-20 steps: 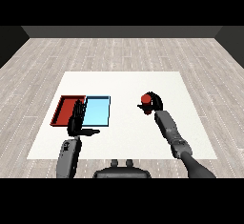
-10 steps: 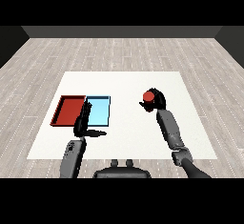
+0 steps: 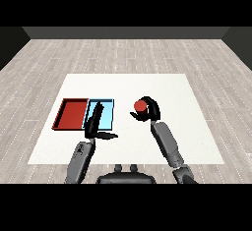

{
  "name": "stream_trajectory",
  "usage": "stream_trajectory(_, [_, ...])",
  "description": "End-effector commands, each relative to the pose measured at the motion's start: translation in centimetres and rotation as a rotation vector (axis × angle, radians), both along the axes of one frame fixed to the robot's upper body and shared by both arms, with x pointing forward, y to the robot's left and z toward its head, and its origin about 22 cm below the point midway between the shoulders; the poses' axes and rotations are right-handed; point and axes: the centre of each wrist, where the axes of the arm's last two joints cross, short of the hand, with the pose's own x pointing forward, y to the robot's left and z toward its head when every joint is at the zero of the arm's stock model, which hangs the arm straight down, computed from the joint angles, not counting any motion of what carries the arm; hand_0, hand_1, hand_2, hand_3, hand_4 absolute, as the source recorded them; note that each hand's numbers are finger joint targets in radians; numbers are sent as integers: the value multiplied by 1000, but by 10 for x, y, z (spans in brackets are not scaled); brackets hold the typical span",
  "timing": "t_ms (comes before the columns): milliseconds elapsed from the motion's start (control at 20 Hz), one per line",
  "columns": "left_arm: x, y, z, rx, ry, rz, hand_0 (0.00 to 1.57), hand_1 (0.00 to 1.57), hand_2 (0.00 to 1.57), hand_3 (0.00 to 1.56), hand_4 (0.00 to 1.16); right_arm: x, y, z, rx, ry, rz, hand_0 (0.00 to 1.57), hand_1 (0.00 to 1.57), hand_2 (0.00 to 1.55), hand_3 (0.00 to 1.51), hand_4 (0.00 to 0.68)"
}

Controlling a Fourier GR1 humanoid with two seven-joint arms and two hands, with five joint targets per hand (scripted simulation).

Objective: Pick the red can and put it in the red box

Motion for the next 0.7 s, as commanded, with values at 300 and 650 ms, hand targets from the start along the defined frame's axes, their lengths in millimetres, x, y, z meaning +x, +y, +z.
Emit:
stream_trajectory(300, [-1,-45,5,-12,83,-65,0,0,0,0,0,-56,61,5,52,13,4,1457,1457,1443,1398,664])
stream_trajectory(650, [8,-58,-37,-19,123,-71,0,0,0,0,0,-51,65,17,38,0,-1,1459,1459,1449,1380,633])
